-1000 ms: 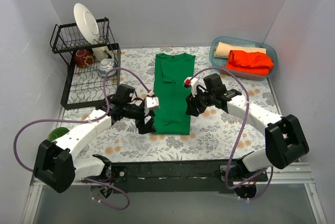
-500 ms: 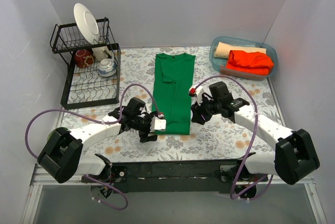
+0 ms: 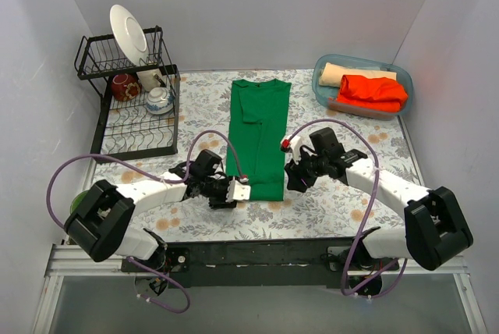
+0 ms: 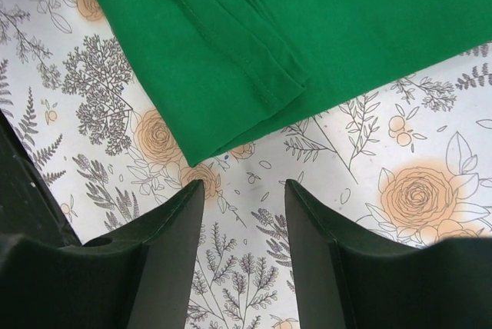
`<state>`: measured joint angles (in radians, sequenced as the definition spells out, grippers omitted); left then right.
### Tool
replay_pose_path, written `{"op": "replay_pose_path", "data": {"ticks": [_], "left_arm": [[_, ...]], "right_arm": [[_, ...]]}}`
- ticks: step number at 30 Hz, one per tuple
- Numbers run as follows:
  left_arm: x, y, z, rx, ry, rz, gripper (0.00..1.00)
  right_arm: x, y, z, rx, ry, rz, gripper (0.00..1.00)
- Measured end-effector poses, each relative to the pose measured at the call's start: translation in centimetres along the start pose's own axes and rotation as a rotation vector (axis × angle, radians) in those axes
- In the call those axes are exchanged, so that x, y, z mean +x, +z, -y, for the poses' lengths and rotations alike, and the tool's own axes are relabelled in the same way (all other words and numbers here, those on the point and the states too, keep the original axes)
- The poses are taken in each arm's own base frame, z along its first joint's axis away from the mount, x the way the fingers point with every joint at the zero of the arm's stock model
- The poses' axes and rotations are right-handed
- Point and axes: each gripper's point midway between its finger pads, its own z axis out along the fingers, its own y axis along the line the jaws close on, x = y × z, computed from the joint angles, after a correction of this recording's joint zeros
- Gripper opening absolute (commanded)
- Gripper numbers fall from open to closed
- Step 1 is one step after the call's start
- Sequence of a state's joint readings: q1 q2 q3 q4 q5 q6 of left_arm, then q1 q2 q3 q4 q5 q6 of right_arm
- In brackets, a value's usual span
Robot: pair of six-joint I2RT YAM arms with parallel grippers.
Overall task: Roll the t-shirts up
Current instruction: Roll the T-shirt to the center of the board.
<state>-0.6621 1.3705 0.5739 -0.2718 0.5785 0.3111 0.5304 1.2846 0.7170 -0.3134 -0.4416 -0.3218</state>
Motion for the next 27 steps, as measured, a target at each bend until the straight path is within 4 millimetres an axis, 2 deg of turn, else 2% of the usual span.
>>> {"op": "replay_pose_path", "data": {"ticks": [1,2,5,9,13,18,23,27], "left_arm": [[-0.1,0.2,-0.2,-0.002,0.004,0.002,0.31],[-0.2,0.3,-0.4,-0.004,0.008,0.003,0.16],[-0.4,0.8,-1.2,-0.012,0.013,0.000,0.00],[-0.7,0.9,-1.8,0.014,-0.039,-0.012,0.00],[-1.0,0.5,-1.7,0.090,-0.182,-0.006,0.00],[-3.1,-0.4,-2.2,0.186,-0.390,0.068,0.00],[-4.9,-1.1,-2.1,0.266,-0.520,0.140,0.00],[-5.4,-1.5,-1.7,0.315,-0.597,0.169,0.00]], "right_arm": [[0.2,0.2,0.0,-0.006,-0.002,-0.007,0.54],[0.3,0.3,0.0,-0.010,-0.008,-0.014,0.54],[0.5,0.7,-0.2,-0.022,-0.046,-0.023,0.57],[-0.7,1.1,-1.2,-0.042,-0.172,0.024,0.61],[-1.3,1.1,-4.0,-0.083,-0.345,0.091,0.67],[-1.0,0.9,-7.3,-0.126,-0.494,0.150,0.72],[-0.2,1.6,-7.9,-0.108,-0.531,0.152,0.74],[-0.3,2.1,-7.6,-0.063,-0.544,0.151,0.74]]}}
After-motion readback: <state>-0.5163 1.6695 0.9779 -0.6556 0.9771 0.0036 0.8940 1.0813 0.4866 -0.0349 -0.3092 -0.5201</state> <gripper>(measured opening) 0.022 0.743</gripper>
